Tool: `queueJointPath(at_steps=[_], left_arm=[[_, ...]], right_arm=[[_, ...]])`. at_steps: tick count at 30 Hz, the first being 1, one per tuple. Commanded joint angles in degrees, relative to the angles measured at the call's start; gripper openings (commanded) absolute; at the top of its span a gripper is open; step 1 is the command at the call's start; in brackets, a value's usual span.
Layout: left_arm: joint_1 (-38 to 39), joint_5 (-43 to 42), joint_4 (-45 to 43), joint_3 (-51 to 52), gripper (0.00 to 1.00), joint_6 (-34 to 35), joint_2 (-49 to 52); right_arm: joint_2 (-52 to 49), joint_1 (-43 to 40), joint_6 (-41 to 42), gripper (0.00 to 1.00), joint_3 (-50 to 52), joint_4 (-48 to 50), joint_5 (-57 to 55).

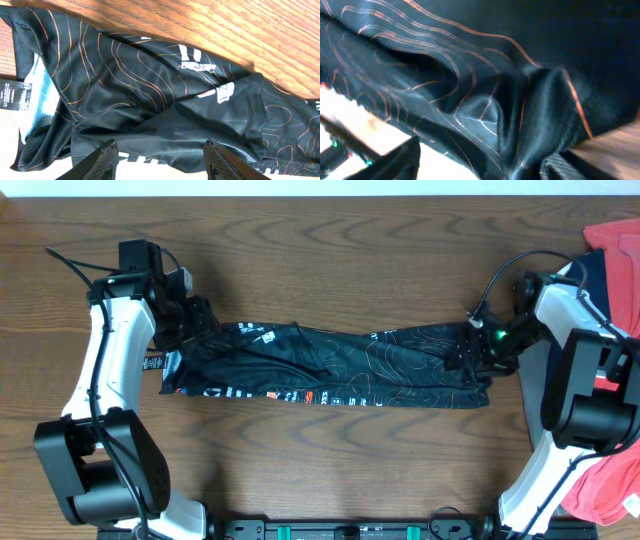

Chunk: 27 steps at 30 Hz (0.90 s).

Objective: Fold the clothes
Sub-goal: 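Fold the strip's right end leftward toward the centre with the right gripper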

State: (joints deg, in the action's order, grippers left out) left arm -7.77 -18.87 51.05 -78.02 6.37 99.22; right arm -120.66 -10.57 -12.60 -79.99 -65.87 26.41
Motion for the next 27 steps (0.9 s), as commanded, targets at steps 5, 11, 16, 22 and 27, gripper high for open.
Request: queueJointPath(at_steps=[5, 11, 16, 22, 27], left_arm=[[-0.2, 0.5, 0.3, -0.2, 0.56, 0.5, -0.3], [-0.3, 0.5, 0.8, -0.2, 0.57, 0.5, -0.3], [-0.3, 0.6, 1.9, -0.2, 0.57, 0.5, -0.3], [-0.3, 0.6, 2.2, -0.2, 0.57, 0.5, -0.3], [-0.3, 0.7, 2.5, -0.2, 0.56, -0.1, -0.3]], right_arm=[[-3.1, 0.5, 4.9, 0.11, 1.8, 3.5, 0.9], [-2.8, 0.2, 6.8, 0.01, -0.3, 4.2, -2.4], [0.4, -1.7, 12.0, 0.01, -7.8, 1.0, -12.2], [5.4, -2.1, 11.6, 0.01, -15.6, -4.1, -14.8], [7.4, 1.7, 11.7, 0.01, -16.0, -7.7, -14.4]])
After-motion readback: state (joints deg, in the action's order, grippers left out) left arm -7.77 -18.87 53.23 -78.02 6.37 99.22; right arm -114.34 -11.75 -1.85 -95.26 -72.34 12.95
